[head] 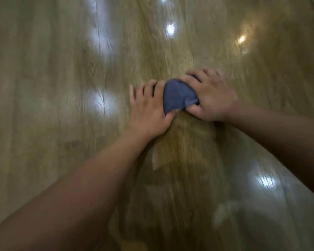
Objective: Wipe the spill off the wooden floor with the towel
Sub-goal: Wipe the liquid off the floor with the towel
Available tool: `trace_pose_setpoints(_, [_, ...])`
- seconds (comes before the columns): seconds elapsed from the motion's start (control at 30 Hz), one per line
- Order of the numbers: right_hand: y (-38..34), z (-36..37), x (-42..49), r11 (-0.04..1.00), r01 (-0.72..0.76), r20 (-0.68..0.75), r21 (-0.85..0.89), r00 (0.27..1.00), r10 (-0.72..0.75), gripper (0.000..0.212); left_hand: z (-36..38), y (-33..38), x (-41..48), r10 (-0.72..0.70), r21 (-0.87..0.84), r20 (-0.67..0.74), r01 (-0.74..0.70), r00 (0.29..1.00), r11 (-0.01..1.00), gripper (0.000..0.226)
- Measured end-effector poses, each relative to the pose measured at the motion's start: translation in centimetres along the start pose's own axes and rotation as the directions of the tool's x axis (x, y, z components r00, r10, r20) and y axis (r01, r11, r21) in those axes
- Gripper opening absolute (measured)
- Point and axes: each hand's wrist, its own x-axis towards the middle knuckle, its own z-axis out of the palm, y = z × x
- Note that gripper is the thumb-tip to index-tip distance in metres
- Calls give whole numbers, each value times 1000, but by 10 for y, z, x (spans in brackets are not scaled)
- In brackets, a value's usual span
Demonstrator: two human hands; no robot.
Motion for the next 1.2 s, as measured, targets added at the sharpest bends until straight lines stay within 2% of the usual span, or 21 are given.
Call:
trace_pose_setpoints(0.1, [6,-7,59,992,-124,-22,-36,992,123,84,-3,-19,60,-64,64,42,61,997,996,80])
trace_pose_setpoints(0.2, [10,-9,108,962,-270,-47,-37,962,268,78,-10,-34,118,-145,112,127,131,981,985,80])
trace_pose_setpoints(0.3, [3,-11,114,939,-341,-73,-43,939,337,71,-12,-26,127,-191,120,126,176,973,977,76])
trace_pose_setpoints(0.43, [-39,-3,45,962,-272,-109,-10,957,270,72,-21,-13,30,-200,69,12,199,980,978,74])
trace_pose_setpoints(0.53, [-90,9,-41,983,-167,-89,75,981,173,75,-30,-12,-74,-158,-37,6,158,987,987,73])
trace_pose_setpoints(0.63, [-105,17,-67,992,-89,-62,86,994,94,71,-31,-7,-114,-172,6,55,172,983,985,70])
trace_pose_setpoints(0.8, [-65,11,-2,998,36,-43,44,998,-34,71,-30,-22,-58,-151,71,99,144,984,987,69])
trace_pose_setpoints(1.03, [-21,-1,107,983,-180,-111,-25,978,176,75,-33,-45,94,-235,106,215,216,948,971,73])
trace_pose_setpoints(1.2, [-3,-19,144,964,-265,3,5,964,265,76,-43,-35,138,-299,89,252,285,921,954,76])
